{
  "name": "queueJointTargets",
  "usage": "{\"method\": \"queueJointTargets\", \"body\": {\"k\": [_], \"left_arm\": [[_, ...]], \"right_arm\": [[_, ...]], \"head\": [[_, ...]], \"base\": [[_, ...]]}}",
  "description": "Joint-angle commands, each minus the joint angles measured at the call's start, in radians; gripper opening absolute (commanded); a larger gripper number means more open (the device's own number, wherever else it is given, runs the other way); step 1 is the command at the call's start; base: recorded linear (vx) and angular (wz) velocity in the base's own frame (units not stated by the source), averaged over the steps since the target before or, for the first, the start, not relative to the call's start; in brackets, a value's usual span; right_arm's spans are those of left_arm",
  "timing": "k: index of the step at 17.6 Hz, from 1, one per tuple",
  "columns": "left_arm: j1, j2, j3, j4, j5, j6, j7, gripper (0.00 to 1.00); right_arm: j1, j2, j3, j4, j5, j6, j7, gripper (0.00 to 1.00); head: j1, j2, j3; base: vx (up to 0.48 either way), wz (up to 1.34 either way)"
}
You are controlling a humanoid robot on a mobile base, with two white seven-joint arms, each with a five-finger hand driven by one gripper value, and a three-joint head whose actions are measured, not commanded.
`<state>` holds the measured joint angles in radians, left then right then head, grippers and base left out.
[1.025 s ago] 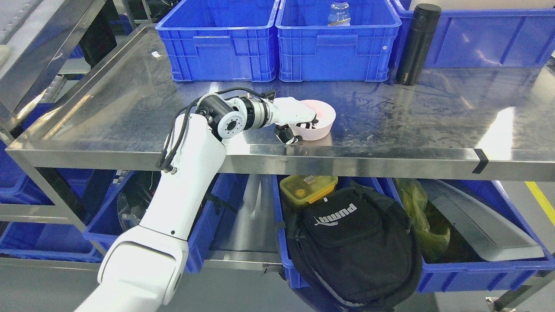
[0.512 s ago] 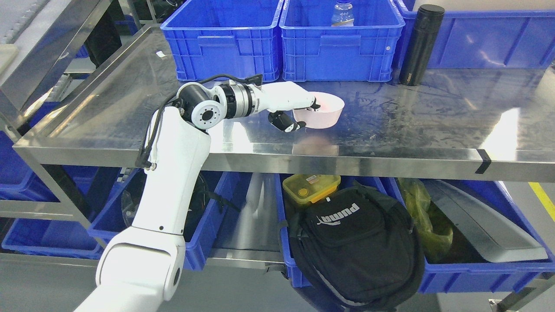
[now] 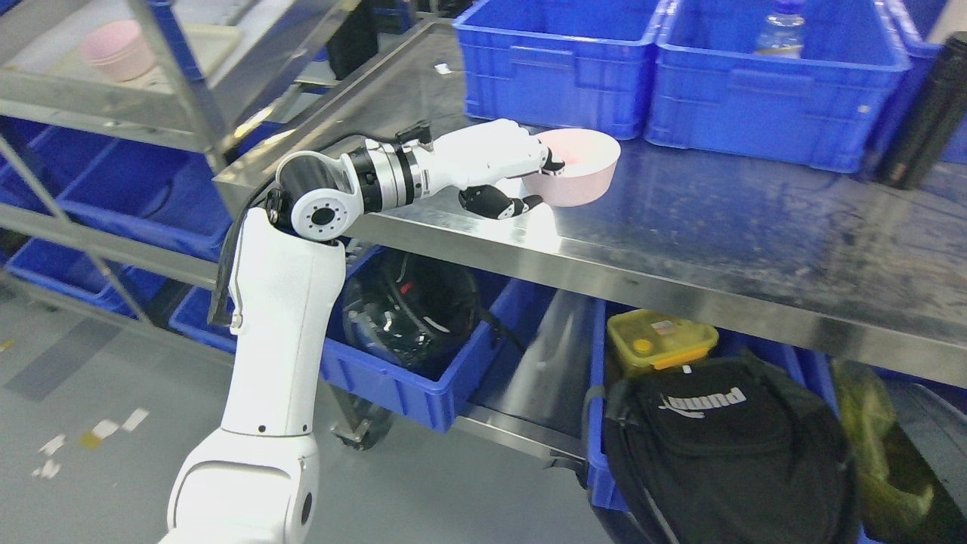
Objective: Stack pink IKEA bowl on shelf middle layer
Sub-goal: 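Hold the pink bowl up in the left hand while driving to the other shelf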
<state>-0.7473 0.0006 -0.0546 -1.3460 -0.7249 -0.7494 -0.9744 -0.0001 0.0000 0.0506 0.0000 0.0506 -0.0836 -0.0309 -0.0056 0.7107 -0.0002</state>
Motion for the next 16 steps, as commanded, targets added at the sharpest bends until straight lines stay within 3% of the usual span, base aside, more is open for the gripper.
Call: {"method": "queueJointTargets", "body": {"k": [1,16], "left_arm": [[0.103,0.017,0.051,-0.196,0.060,-0.036,0.008,0.00],[0.222,0.017,0.044,-0.194,0.154,-0.036,0.017,0.01]], "right_arm": [[0.022,-0.018,0.000,-0.017,0.000,0.001,0.005,1.00],[0.022,-0.018,0.000,-0.017,0.000,0.001,0.005,1.00]], "head": [[0.0000,0.000,0.000],[0.0000,0.000,0.000]], "base": [[-0.035,0.88],[0.030,0.80]]}}
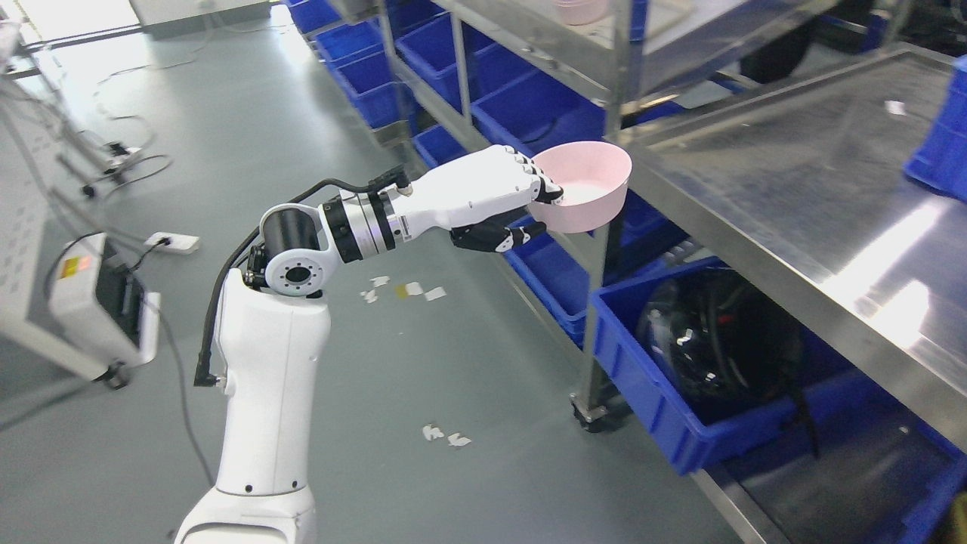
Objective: Stack pink IKEA bowl on shelf middle layer
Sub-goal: 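Hold the pink bowl up in the left hand while driving to the other shelf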
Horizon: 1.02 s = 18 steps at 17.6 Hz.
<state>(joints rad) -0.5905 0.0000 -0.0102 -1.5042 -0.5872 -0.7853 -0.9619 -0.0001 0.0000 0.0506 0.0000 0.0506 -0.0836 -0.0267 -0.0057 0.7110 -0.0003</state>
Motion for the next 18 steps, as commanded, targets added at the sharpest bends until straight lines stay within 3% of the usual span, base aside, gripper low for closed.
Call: {"method": "queueJointTargets", "body": {"k": [1,10,18], "left_arm": [[0.081,0.017,-0.001,-0.036,0.017,0.000,0.006,0.01],[0.106,0.017,0.001,-0.037,0.017,0.000,0.005,0.01],[0.109,0.017,-0.002,-0.041,0.017,0.000,0.006,0.01]], "right_arm": [[0.022,-0.017,0.000,-0.017,0.000,0.001,0.001,1.00],[0.022,-0.017,0.000,-0.017,0.000,0.001,0.001,1.00],[0.022,-0.017,0.000,-0.017,0.000,0.001,0.001,1.00]], "head": [[0.0000,0.000,0.000],[0.0000,0.000,0.000],[0.0000,0.000,0.000]], "base": [[0.089,1.01],[0.115,0.58],[0.321,0.11]]}}
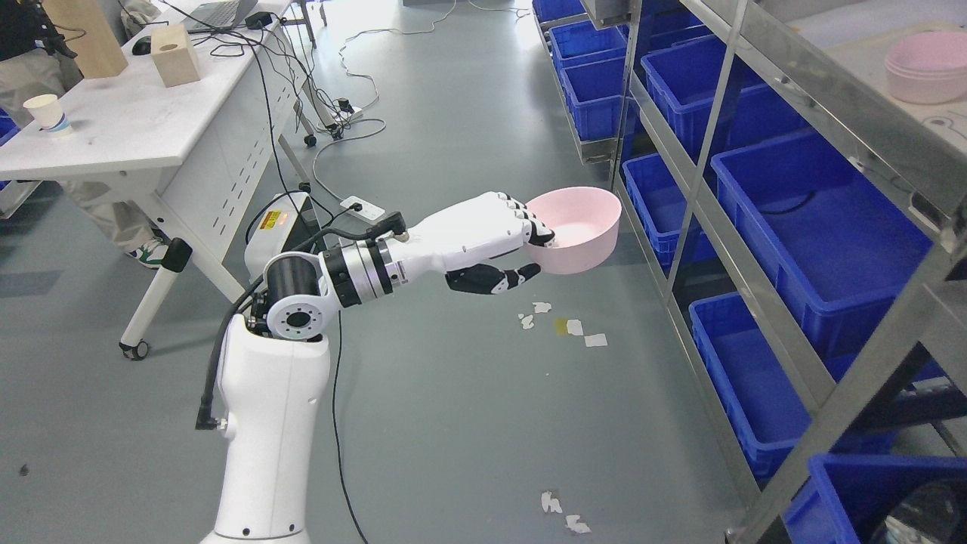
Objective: Stack pink IKEA bowl on shelf middle layer
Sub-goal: 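Hold the pink bowl up in the left hand while driving to the other shelf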
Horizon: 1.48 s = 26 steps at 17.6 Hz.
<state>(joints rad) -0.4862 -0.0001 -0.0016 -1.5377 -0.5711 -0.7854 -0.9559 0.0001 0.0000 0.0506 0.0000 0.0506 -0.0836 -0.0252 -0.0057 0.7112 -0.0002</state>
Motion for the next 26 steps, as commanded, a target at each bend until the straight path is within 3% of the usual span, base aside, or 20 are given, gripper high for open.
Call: {"method": "queueJointTargets", "body": {"k": [1,26], "left_arm": [[0.005,0.018,-0.011,-0.007,0.000,0.000,0.000,0.01],[0.001,0.018,-0.006,-0.015,0.000,0.000,0.002,0.01]], "right_arm": [[0.021,-0.017,0.000,-0.017,0.000,0.001,-0.001,1.00],[0.021,-0.017,0.000,-0.017,0.000,0.001,-0.001,1.00]], "head": [[0.0000,0.000,0.000],[0.0000,0.000,0.000]], "base": [[0.380,0.00],[0.408,0.16]]}}
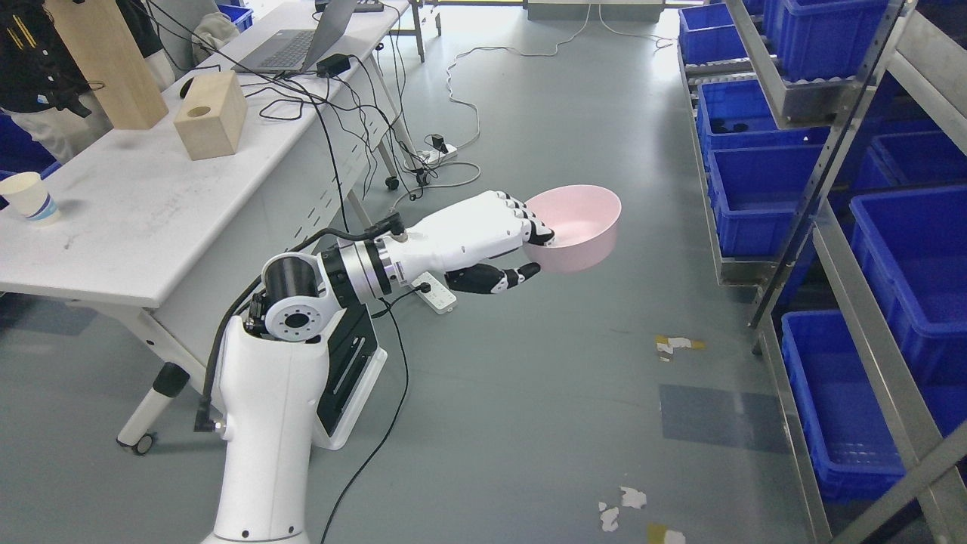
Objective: Stack pink IKEA bowl on shelf middle layer
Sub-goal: 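Hold the pink bowl up in the left hand while driving to the other shelf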
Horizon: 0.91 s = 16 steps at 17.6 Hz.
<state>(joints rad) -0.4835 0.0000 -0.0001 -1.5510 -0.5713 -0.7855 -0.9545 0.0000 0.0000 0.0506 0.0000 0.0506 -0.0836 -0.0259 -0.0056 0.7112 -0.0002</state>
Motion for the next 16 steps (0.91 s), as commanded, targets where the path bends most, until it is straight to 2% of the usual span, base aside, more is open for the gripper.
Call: {"method": "queueJointTargets", "body": {"k": [1,10,16], "left_arm": [[-0.001,0.017,-0.008,-0.001,0.001,0.000,0.000,0.01],[-0.006,0.017,-0.012,-0.003,0.001,0.000,0.000,0.02],[-0.018,0.017,-0.041,-0.012,0.024,0.000,0.003,0.02]], "right_arm": [[0.021,-0.017,0.000,-0.017,0.000,0.001,0.000,1.00],[0.021,-0.017,0.000,-0.017,0.000,0.001,0.000,1.00],[0.021,-0.017,0.000,-0.017,0.000,0.001,0.000,1.00]], "head": [[0.0000,0.000,0.000],[0.0000,0.000,0.000],[0.0000,0.000,0.000]], "base": [[0.354,0.16],[0.286,-0.02],[0.152,-1.06]]}}
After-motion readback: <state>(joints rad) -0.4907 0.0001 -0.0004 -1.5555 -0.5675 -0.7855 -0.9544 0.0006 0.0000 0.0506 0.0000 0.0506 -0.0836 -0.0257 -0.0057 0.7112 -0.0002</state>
